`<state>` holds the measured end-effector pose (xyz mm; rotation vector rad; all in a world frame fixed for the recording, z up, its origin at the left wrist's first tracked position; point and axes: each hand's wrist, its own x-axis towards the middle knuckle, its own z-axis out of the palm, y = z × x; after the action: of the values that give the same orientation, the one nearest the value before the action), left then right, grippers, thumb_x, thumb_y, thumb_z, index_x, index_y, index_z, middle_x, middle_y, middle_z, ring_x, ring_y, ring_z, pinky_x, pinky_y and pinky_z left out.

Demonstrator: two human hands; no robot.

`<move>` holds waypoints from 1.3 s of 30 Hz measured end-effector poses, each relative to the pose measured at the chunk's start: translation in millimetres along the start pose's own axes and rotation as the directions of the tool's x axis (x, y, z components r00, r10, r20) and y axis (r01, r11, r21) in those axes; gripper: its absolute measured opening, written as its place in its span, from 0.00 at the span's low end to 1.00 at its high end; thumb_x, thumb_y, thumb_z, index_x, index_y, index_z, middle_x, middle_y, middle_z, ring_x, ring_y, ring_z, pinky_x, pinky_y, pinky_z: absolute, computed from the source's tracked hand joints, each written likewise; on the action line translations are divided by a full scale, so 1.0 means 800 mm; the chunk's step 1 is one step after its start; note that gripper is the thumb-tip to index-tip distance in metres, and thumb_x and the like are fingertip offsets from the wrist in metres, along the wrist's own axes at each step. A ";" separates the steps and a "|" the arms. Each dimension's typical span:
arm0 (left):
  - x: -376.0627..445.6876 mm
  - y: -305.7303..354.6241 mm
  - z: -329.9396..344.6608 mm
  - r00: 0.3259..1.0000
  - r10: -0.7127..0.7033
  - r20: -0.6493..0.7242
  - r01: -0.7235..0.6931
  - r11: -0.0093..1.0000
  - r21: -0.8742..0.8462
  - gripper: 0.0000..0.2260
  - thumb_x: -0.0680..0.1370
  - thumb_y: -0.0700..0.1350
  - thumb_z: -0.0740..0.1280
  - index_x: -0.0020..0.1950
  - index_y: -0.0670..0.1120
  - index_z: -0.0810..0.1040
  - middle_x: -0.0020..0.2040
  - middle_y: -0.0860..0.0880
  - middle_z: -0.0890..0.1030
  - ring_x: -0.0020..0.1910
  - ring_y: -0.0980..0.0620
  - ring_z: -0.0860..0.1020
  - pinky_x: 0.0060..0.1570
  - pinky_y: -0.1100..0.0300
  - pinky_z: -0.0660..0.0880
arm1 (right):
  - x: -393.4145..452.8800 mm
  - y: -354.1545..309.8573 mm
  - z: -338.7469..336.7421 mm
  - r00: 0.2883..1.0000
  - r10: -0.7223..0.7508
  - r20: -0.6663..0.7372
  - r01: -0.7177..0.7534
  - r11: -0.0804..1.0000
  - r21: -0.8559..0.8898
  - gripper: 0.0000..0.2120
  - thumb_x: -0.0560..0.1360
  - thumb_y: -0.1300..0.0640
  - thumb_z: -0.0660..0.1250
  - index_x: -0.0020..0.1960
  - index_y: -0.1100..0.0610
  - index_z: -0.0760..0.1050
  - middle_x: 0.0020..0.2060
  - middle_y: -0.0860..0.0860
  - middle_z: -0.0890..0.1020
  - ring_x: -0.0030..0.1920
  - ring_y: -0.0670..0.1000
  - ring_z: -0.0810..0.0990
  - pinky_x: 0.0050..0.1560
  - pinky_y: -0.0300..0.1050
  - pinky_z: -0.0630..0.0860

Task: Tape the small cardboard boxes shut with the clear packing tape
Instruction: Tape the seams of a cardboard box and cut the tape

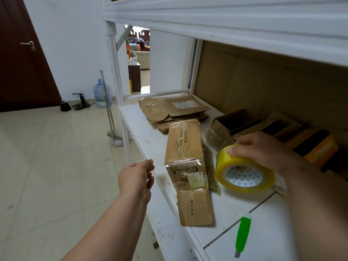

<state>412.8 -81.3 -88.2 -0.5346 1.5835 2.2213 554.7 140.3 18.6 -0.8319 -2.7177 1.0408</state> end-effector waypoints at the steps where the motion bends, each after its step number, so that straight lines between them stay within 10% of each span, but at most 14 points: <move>1: 0.001 -0.004 0.001 1.000 -0.006 0.011 0.006 1.000 0.017 0.05 0.74 0.37 0.73 0.48 0.37 0.79 0.41 0.43 0.81 0.36 0.51 0.75 0.32 0.61 0.73 | 0.000 -0.001 0.004 1.000 0.007 0.003 -0.007 1.000 -0.025 0.09 0.71 0.46 0.74 0.43 0.52 0.83 0.41 0.52 0.84 0.44 0.53 0.83 0.48 0.50 0.78; 15: -0.002 -0.023 0.022 0.951 0.016 0.308 -0.131 0.925 0.357 0.08 0.76 0.41 0.73 0.52 0.47 0.77 0.46 0.45 0.78 0.40 0.49 0.74 0.40 0.57 0.73 | -0.002 -0.015 0.050 0.990 0.136 -0.046 -0.141 0.863 -0.485 0.13 0.71 0.40 0.67 0.42 0.50 0.75 0.39 0.47 0.78 0.42 0.49 0.77 0.44 0.45 0.76; 20: -0.002 -0.018 0.033 0.923 0.150 0.355 -0.304 0.849 0.433 0.06 0.76 0.36 0.68 0.42 0.45 0.82 0.43 0.42 0.84 0.40 0.48 0.79 0.40 0.55 0.77 | -0.010 -0.018 0.059 0.989 0.125 -0.077 -0.147 0.874 -0.464 0.14 0.72 0.38 0.66 0.42 0.48 0.72 0.38 0.45 0.76 0.43 0.49 0.77 0.42 0.44 0.74; 28: 0.017 0.018 0.031 0.893 0.127 0.432 -0.294 0.892 0.344 0.08 0.81 0.48 0.65 0.54 0.47 0.82 0.49 0.47 0.84 0.50 0.50 0.80 0.51 0.55 0.76 | -0.015 -0.026 0.099 0.990 0.086 -0.112 -0.115 0.952 -0.285 0.17 0.73 0.35 0.66 0.47 0.48 0.74 0.39 0.46 0.77 0.42 0.48 0.76 0.36 0.43 0.69; 39: 0.035 0.013 0.017 0.700 0.412 0.583 -0.702 0.546 0.457 0.09 0.82 0.49 0.63 0.44 0.58 0.80 0.48 0.54 0.81 0.50 0.51 0.79 0.51 0.51 0.76 | -0.028 -0.032 0.125 0.966 0.088 -0.242 -0.184 0.895 -0.407 0.19 0.75 0.31 0.59 0.49 0.46 0.72 0.41 0.45 0.75 0.43 0.48 0.74 0.49 0.49 0.75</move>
<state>382.6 -69.8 -89.6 0.7409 2.3204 1.7199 533.0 54.7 -38.6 -1.1389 -2.7583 0.3317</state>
